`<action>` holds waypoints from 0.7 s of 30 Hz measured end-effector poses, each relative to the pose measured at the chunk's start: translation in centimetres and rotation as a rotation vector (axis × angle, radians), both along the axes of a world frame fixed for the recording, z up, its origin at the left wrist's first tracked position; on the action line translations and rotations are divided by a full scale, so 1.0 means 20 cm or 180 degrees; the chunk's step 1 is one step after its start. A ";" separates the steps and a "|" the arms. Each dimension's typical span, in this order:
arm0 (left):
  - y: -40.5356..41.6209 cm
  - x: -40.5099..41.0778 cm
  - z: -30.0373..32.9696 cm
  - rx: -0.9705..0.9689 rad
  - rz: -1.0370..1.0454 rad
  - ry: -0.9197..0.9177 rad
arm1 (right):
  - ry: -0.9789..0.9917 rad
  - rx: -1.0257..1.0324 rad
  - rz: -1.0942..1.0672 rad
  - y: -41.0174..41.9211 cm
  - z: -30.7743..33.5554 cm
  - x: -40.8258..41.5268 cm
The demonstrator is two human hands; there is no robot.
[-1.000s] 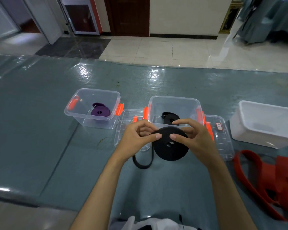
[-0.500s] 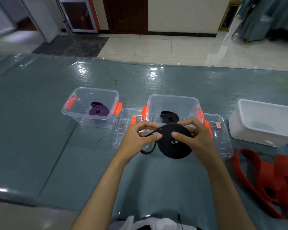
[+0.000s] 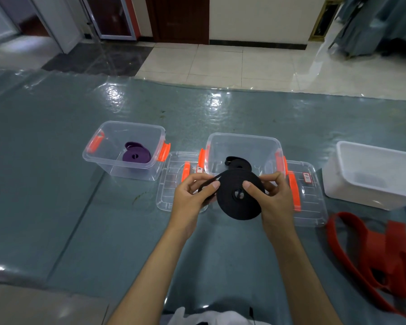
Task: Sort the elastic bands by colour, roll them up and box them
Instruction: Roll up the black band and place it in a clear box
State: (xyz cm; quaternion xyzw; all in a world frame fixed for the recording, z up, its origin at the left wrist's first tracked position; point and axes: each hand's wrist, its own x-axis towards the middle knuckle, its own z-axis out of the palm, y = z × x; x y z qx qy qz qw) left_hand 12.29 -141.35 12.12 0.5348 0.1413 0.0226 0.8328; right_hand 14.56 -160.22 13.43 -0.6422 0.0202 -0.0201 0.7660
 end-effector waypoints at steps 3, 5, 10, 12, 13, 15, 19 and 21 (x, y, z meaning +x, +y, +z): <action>-0.03 0.01 -0.01 -0.0131 0.0267 0.0091 | 0.0178 0.0084 -0.0152 0.02 -0.03 0.01; -0.06 0.03 -0.02 -0.0169 0.0449 0.0131 | 0.0309 0.0156 -0.0239 0.02 -0.04 0.02; -0.11 0.06 -0.03 -0.0126 0.0661 0.0257 | 0.0425 0.0261 -0.0491 0.05 -0.07 0.07; -0.11 0.07 -0.04 -0.0095 0.0557 0.0348 | 0.0501 0.0342 -0.0644 0.06 -0.08 0.10; -0.11 0.07 -0.04 -0.0128 0.0504 0.0397 | 0.0548 0.0388 -0.0693 0.06 -0.08 0.11; -0.12 0.10 -0.04 -0.0233 0.0483 0.0461 | 0.0618 0.0511 -0.0761 0.06 -0.10 0.14; -0.14 0.19 -0.05 -0.0149 0.0693 0.0468 | 0.0778 0.0749 -0.0796 0.07 -0.15 0.18; -0.15 0.31 -0.08 0.0162 0.0796 0.0511 | 0.0924 0.0515 -0.0762 0.03 -0.19 0.27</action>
